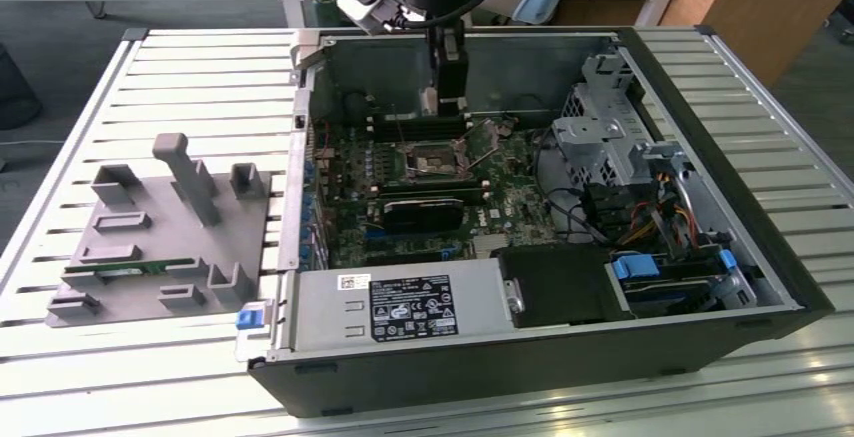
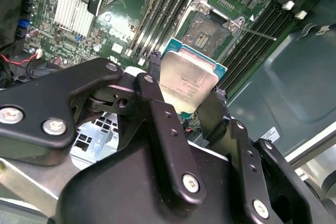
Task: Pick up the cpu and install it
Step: 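Place the cpu into insertion slot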
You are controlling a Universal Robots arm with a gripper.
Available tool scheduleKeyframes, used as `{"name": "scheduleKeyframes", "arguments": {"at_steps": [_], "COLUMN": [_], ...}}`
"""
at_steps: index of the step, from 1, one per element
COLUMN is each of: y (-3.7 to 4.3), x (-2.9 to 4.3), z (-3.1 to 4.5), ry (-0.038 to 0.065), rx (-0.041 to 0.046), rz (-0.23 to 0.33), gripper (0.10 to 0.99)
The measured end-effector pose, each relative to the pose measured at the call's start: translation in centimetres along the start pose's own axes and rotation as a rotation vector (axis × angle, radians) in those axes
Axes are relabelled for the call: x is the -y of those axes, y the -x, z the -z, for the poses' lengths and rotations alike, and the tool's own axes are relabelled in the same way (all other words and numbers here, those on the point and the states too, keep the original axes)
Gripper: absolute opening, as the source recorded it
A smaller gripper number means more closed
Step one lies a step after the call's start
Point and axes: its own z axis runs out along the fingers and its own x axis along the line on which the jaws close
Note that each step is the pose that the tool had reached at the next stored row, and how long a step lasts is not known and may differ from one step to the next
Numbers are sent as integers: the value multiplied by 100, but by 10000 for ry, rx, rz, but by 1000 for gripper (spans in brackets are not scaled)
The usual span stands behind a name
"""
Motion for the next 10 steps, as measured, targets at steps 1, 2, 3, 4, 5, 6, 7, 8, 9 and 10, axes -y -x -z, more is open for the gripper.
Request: {"name": "scheduleKeyframes", "arguments": {"at_steps": [1,2,3,4,5,6,7,8,9,10], "y": [-2,-6,-9,-11,-13,-16,-21,-23,-26,-28], "x": [0,1,1,2,2,2,3,4,5,6], "z": [-4,-7,-11,-15,-19,-22,-35,-39,-51,-58], "ry": [0,0,1,1,1,0,0,0,0,0], "rx": [0,0,-1,-2,-2,0,0,0,-1,0], "rz": [0,0,0,1,0,0,1,0,0,0], "gripper": [533,533,533,533,533,533,533,533,533,533]}}
